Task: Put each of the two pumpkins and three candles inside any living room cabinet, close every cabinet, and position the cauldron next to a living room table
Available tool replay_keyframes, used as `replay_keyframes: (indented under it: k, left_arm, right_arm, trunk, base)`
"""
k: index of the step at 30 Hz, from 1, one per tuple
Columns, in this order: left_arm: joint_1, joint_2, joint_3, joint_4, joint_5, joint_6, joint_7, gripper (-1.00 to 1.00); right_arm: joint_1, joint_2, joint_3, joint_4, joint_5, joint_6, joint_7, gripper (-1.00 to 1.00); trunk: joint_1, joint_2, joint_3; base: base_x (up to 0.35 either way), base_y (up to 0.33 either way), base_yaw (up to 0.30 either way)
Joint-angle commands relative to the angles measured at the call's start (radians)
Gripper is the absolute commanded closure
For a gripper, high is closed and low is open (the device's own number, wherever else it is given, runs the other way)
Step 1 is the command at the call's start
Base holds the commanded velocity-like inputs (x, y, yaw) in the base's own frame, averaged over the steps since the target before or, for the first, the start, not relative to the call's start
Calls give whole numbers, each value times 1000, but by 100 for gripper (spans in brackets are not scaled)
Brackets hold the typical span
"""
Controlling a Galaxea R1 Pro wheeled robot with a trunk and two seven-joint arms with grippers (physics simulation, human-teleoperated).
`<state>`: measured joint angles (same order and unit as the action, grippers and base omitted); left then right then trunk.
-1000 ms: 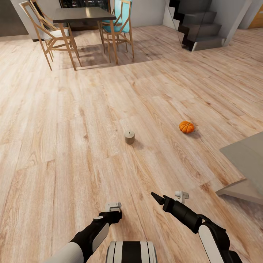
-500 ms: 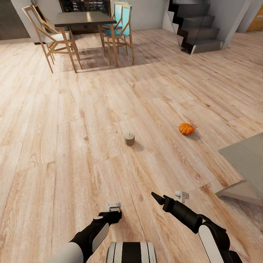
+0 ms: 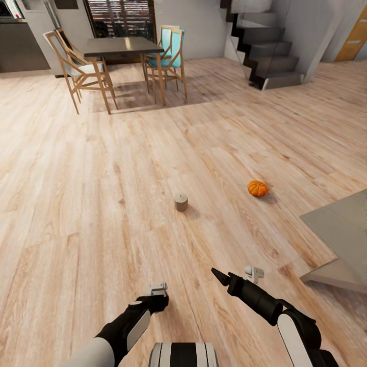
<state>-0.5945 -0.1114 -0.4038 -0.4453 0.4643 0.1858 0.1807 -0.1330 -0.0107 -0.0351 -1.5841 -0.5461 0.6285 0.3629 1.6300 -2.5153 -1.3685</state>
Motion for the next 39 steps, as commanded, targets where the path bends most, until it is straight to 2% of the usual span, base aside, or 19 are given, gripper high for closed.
replay_keyframes:
  k: [1, 4, 6, 8, 11, 12, 17, 20, 21, 22, 24, 25, 28, 29, 31, 32, 33, 37, 39]
  left_arm:
    - [0, 2, -8, -5, 10, 27, 9, 100]
    - [-1, 3, -7, -6, 14, 61, 8, 100]
    - [-2, 4, -6, -7, 30, 90, 8, 100]
    - [-3, 5, -7, -9, 65, 116, 12, 100]
    - [-4, 7, -8, -13, 94, 151, 14, 100]
    - [-5, 13, -8, -21, 106, 174, 15, 100]
    - [-13, 38, -8, -76, 123, 248, 17, 100]
    - [-41, 72, -1, -125, 131, 329, 18, 100]
    - [-50, 83, 9, -138, 137, 350, 18, 100]
    - [-70, 109, 44, -167, 155, 398, 18, 100]
    - [-90, 137, 93, -202, 177, 457, 19, 100]
    - [-104, 165, 141, -240, 191, 518, 20, 100]
    - [-122, 205, 194, -304, 203, 599, 23, 100]
    - [-142, 229, 215, -347, 211, 651, 28, 100]
    - [-162, 248, 234, -383, 216, 713, 31, 100]
    - [-176, 259, 256, -415, 219, 777, 34, 100]
    - [-180, 263, 268, -429, 218, 800, 35, 100]
    - [-191, 271, 300, -472, 213, 860, 50, 100]
    - [-194, 271, 308, -488, 210, 861, 72, 100]
  right_arm:
    - [0, 0, -2, 0, -3, 7, 2, -100]
    - [0, 0, -2, 0, -3, 7, 2, -100]
    - [0, 0, -2, 0, -3, 7, 2, -100]
    - [0, 0, -2, 1, -3, 7, 2, -100]
    - [0, 0, -2, 1, -3, 7, 2, -100]
    - [0, 0, -2, 1, -3, 7, 2, -100]
    - [0, 0, -2, 1, -2, 7, 1, -100]
    - [0, 0, -3, 1, -2, 7, 1, -100]
    - [0, 0, -3, 1, -2, 7, 1, -100]
    - [0, 0, -3, 2, -1, 7, 1, -100]
    - [0, 0, -3, 2, -1, 7, 1, -100]
    - [0, 0, -3, 2, 0, 7, 0, -100]
    - [0, 0, -3, 3, 0, 7, 0, -100]
    - [0, 1, -2, 3, 1, 7, -1, -100]
    - [0, 1, -2, 3, 2, 7, -1, -100]
    - [0, 1, -2, 4, 2, 7, -1, -100]
    - [0, 1, -2, 5, 2, 7, -2, -100]
    - [0, 2, 0, 8, 2, 6, -32, -100]
    - [0, 4, 15, 10, 1, 2, -85, -100]
  trunk:
    - [-1, 0, 3]
    - [-2, 1, 15]
    - [-3, 1, 23]
    - [-4, 2, 30]
    - [-5, 2, 42]
    - [-6, 3, 46]
    - [-8, 4, 65]
    - [-9, 4, 77]
    - [-10, 5, 81]
    - [-10, 5, 85]
    - [-11, 5, 92]
    - [-11, 6, 96]
    - [-13, 6, 108]
    - [-13, 7, 112]
    - [-14, 7, 119]
    - [-15, 7, 123]
    - [-15, 7, 127]
    - [-17, 8, 143]
    - [-18, 9, 150]
  base:
    - [0, 0, 0]
    - [0, 0, 0]
    - [0, 0, 0]
    - [0, 0, 0]
    - [0, 0, 0]
    - [0, 0, 0]
    - [0, 0, 0]
    - [-20, 0, 0]
    - [-95, 0, 0]
    - [-183, 0, 0]
    - [-227, 0, 0]
    - [-277, 0, 0]
    - [-300, 0, 0]
    - [-310, 0, 0]
    - [-262, 0, 0]
    - [-154, 0, 0]
    - [-123, 0, 0]
    - [-67, 0, 0]
    - [-21, 0, 0]
